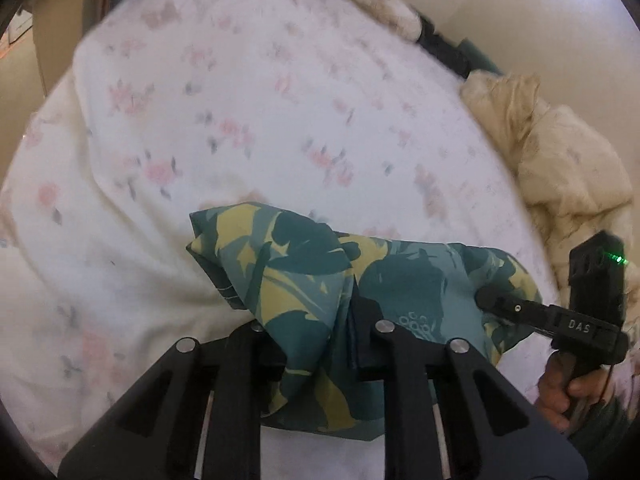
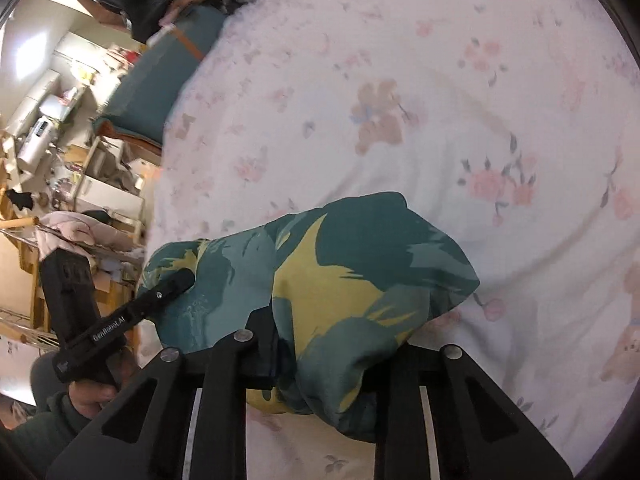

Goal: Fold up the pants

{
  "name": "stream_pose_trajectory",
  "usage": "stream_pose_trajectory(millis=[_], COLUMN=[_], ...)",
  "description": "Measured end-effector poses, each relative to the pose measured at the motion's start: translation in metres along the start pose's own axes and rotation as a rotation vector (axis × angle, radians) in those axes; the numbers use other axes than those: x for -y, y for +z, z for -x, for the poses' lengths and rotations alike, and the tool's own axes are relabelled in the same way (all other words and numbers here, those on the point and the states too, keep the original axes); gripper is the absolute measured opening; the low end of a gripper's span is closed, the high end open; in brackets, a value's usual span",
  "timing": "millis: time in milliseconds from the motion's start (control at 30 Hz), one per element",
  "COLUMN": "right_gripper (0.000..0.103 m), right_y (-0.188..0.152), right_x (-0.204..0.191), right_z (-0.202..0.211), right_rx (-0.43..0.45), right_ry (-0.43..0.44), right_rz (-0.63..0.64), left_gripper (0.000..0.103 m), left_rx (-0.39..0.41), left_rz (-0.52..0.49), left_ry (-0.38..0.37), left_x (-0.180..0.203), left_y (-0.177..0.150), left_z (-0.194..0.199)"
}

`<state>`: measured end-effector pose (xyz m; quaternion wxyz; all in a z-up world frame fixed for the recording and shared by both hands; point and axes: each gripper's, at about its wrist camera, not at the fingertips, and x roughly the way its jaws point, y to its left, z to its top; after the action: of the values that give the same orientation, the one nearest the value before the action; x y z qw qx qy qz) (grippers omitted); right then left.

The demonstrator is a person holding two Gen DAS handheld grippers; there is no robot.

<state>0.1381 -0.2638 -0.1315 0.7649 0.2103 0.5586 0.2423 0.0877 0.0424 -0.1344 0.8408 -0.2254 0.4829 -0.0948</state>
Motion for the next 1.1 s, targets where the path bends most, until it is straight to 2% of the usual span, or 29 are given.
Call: stream_pose_trajectory(millis=[100,267,467,633,733,767,833,933,1067,1100], right_gripper=[0.023,0.023,0.023,0.023,0.024,0.024,0.024,0.024,0.028,0.029], right_y=[0.01,0.053,0.148,0.263,0.338,0.361,0.393,0.427,0.458,0.463], right_x=[-0.014,-0.039,-0.062,-0.072,-0.065,-0.058,-0.044,-0.039,-0.027,-0.022], right_z=[0.016,0.032,0.017,-0.017,-0.053,-0.068,-0.098,-0.144,-0.181,-0.191], right_rx=[0.051,0.118,0.152,0.204,0.224,0.224,0.209,0.177,0.163,0.133], right_ry=[0.037,0.084,0.071,0.015,-0.003,-0.012,-0.05,-0.164,-0.215,-0.229], right_rz=[0.02,0.062,0.146,0.217,0.204,0.181,0.133,0.171,0.173,0.164], left_gripper=[0.014,0.015,0.015,0.015,0.015,0.015,0.015,0.015,0.017,0.022], left_rx=[0.08,0.139,0.166,0.224,0.252,0.263,0.244,0.253,0.246,0.229], left_rz=[-0.021,-0.064,-0.171,-0.287,-0.373,-0.384,-0.411,-0.391,-0.368,-0.376], left_ry=[-0.024,-0.018,0.025,0.035,0.106,0.114,0.184,0.2,0.231,0.25], left_x=[0.011,0.025,0.032,0.039,0.041,0.039,0.036,0.022,-0.002,-0.007], left_y=[0.018,0.067,0.159,0.281,0.344,0.353,0.381,0.411,0.418,0.414], left_z=[0.026,0.039,0.013,-0.032,-0.085,-0.096,-0.144,-0.187,-0.226,-0.235])
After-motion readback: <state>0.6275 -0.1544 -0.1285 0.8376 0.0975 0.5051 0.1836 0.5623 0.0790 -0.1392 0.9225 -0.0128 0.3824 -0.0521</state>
